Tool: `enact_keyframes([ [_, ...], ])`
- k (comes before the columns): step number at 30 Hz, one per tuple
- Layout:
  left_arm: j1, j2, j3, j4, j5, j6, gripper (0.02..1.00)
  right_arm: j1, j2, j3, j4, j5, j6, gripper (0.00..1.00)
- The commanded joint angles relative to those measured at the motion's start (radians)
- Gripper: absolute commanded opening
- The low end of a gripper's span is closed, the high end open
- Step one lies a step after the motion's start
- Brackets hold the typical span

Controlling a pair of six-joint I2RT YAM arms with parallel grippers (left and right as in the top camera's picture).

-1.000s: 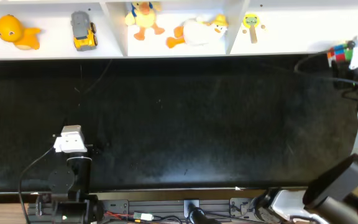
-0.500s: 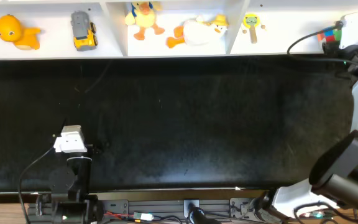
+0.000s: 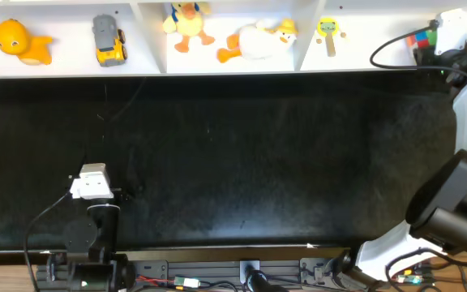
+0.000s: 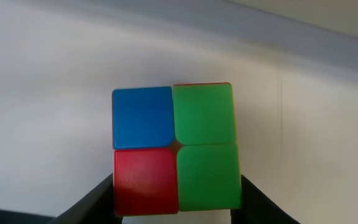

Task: Store Toys

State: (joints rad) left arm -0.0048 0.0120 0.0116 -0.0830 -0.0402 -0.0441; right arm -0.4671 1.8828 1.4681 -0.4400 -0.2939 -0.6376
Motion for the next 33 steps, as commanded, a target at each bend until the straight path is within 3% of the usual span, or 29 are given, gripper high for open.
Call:
enact_keyframes([
  [1,0.005,-0.009,-0.003,-0.001,0.005,0.022,0.998,0.013,0.009,0.042,0.020,0.000,0.023,0.288],
  [16,0.005,-0.009,-0.003,-0.001,0.005,0.022,0.998,0.020,0.020,0.042,0.082,-0.001,0.169,0.286],
  [33,0.005,-0.009,-0.003,-0.001,0.005,0.022,0.998,0.037,0.075,0.042,0.087,-0.001,0.197,0.308],
])
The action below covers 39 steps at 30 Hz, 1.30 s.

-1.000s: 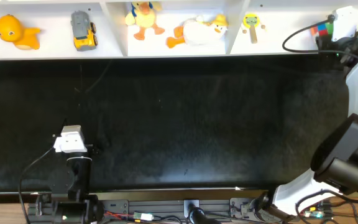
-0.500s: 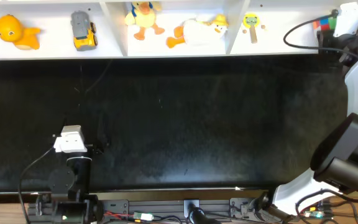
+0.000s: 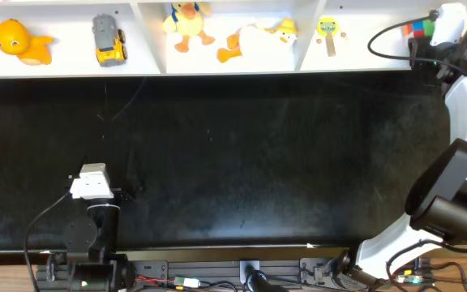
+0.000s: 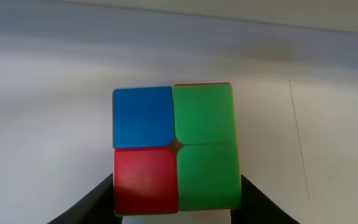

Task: Store Toys

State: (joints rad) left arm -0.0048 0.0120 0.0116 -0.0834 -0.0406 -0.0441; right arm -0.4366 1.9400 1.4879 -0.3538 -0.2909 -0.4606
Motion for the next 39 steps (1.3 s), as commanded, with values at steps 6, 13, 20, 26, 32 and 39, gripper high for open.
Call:
enact_keyframes([
  [6,0.005,-0.009,-0.003,-0.001,0.005,0.022,0.998,0.006,0.018,0.023,0.000,-0.003,0.020,0.610],
  [13,0.005,-0.009,-0.003,-0.001,0.005,0.022,0.998,0.006,-0.008,0.023,-0.016,-0.003,0.020,0.998],
  [20,0.005,-0.009,-0.003,-0.001,0.005,0.022,0.998,0.006,-0.098,0.022,-0.048,-0.003,0.020,0.993],
  [26,0.005,-0.009,-0.003,-0.001,0.005,0.022,0.998,0.013,-0.181,0.018,-0.114,-0.003,0.020,0.993],
  [32,0.005,-0.009,-0.003,-0.001,0.005,0.022,0.998,0.022,-0.250,-0.035,-0.161,-0.003,0.019,0.996],
  [39,0.005,-0.009,-0.003,-0.001,0.005,0.022,0.998,0.026,-0.417,-0.292,-0.059,-0.003,0.019,0.993],
])
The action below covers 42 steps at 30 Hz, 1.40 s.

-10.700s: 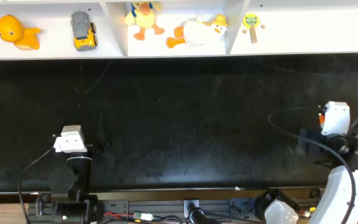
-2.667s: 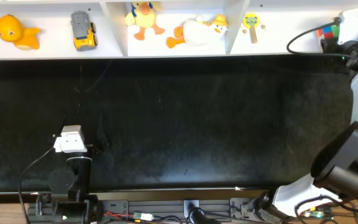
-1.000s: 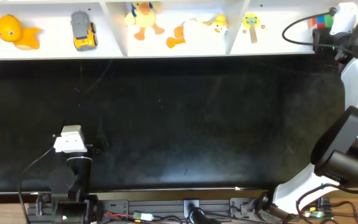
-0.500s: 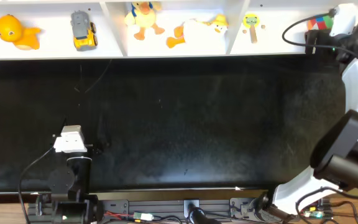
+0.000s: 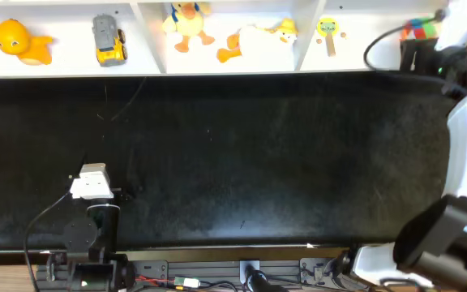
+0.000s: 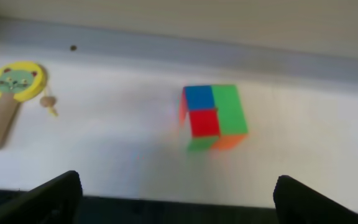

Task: Store Toys

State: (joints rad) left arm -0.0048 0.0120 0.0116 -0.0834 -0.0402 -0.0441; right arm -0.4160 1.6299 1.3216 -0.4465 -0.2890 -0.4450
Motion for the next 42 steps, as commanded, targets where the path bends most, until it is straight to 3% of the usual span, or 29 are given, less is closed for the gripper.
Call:
enact_keyframes([
  [1,0.005,-0.009,-0.003,-0.001,0.005,0.022,0.998,0.006,-0.137,-0.164,0.044,-0.005,0.004,0.996],
  [7,0.005,-0.009,-0.003,-0.001,0.005,0.022,0.998,0.051,-0.284,-0.310,0.047,-0.005,0.004,0.998],
  [22,0.005,-0.009,-0.003,-0.001,0.005,0.022,0.998,0.294,-0.597,-0.584,0.172,-0.010,0.004,0.998],
  [31,0.005,-0.009,-0.003,-0.001,0.005,0.022,0.998,0.361,-0.825,-0.862,0.404,-0.006,0.003,0.993],
  [42,0.005,-0.009,-0.003,-0.001,0.005,0.022,0.998,0.365,-1.037,-1.077,0.436,-0.005,0.009,0.998],
])
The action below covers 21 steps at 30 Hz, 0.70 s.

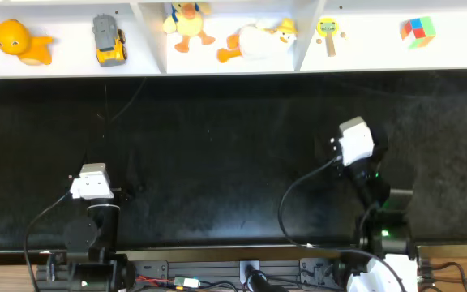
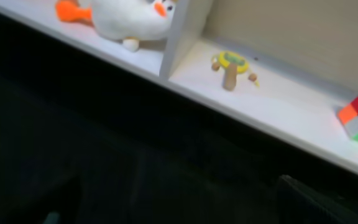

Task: Store Toys

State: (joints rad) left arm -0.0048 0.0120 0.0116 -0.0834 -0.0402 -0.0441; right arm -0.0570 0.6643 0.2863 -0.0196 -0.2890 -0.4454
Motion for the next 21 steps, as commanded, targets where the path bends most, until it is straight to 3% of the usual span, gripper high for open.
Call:
enact_keyframes([
  [1,0.005,-0.009,-0.003,-0.001,0.005,0.022,0.998,0.006,-0.090,-0.051,0.011,-0.002,0.024,0.996],
  [7,0.005,-0.009,-0.003,-0.001,0.005,0.022,0.998,0.006,-0.221,-0.097,0.010,0.011,0.190,0.996],
  [11,0.005,-0.009,-0.003,-0.001,0.005,0.022,0.998,0.006,-0.284,-0.127,0.009,0.103,0.288,0.996],
  [21,0.005,-0.009,-0.003,-0.001,0.005,0.022,0.998,0.006,-0.387,-0.184,-0.021,0.092,0.327,0.996],
])
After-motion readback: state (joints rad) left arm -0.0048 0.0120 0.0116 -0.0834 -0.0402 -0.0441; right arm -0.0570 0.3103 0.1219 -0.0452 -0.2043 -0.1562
